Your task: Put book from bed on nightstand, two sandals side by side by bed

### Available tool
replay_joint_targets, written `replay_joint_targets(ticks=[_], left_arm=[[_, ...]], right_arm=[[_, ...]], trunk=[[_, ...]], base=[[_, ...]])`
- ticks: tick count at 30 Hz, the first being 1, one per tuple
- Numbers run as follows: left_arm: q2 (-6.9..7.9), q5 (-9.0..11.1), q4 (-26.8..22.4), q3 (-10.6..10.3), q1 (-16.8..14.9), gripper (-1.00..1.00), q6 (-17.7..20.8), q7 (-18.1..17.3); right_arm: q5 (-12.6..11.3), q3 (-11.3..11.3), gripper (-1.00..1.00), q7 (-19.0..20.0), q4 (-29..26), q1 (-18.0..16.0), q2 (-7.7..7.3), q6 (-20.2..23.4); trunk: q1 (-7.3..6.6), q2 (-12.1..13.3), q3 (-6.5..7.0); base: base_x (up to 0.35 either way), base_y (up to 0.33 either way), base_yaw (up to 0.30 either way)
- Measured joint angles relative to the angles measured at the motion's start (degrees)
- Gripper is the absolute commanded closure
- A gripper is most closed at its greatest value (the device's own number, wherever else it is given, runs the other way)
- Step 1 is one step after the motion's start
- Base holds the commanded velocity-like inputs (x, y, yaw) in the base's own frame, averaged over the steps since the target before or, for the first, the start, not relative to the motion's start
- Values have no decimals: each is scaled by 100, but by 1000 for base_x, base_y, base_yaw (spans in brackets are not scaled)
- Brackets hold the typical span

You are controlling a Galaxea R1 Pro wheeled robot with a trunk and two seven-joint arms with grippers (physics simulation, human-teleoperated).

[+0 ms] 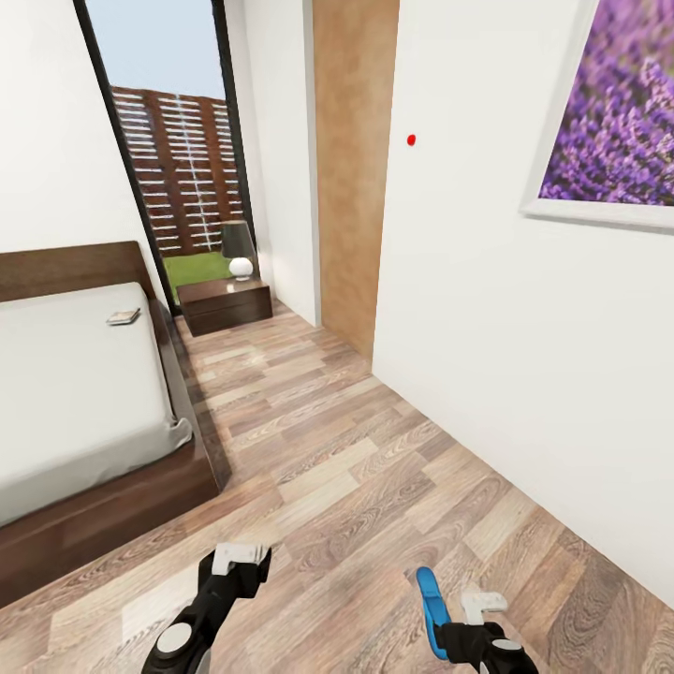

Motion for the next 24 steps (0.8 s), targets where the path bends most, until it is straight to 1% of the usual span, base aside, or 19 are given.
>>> replay_joint_targets(ticks=[2, 3, 4, 5, 6, 7, 9, 12, 16, 18, 24], left_arm=[[0, 0, 1, -5, 0, -100, 7, -4], [0, 0, 0, -5, 0, -100, 11, -5], [-3, 0, -6, -10, -1, -100, 27, -2], [-5, 0, -8, -27, 0, -100, 33, -1], [-6, 0, -9, -46, 0, -100, 35, -1], [-8, 1, -9, -142, 0, -100, 39, 1], [-4, 1, -8, -366, 0, -100, 47, 6], [-2, 0, -10, -472, 0, -100, 51, 9], [-2, 0, -12, -524, 0, -100, 52, 11], [-1, 0, -13, -531, 0, -100, 53, 13], [7, 1, -13, -530, 0, -100, 50, 16]], right_arm=[[4, 1, -100, -5, -14, -13, 10, 29], [5, 1, -100, -6, -17, -17, 29, 34], [0, 7, -100, -9, -29, -115, 155, 49], [2, 7, -100, -11, -33, -255, 223, 53], [3, 7, -100, -12, -32, -345, 249, 55], [1, 6, -100, -15, -19, -591, 305, 57], [2, 2, -100, -15, -8, -866, 365, 83], [5, 5, -100, -17, -19, -951, 415, 270], [13, 7, -100, -19, -24, -1000, 457, 712], [15, 6, -100, -18, -24, -1011, 465, 841], [20, 7, -100, -18, 5, -1018, 461, 924]], trunk=[[44, -80, -36], [45, -82, -36], [66, -120, -53], [88, -160, -71], [110, -201, -89], [132, -241, -107], [176, -321, -143], [242, -441, -197], [330, -602, -269], [374, -682, -305], [505, -923, -413]], base=[[0, 0, 0], [0, 0, 0], [0, 0, 0], [0, 0, 0], [0, 0, 0], [0, 0, 0], [0, 0, 0], [0, 0, 0], [0, 0, 0], [0, 0, 0], [0, 0, 0]])
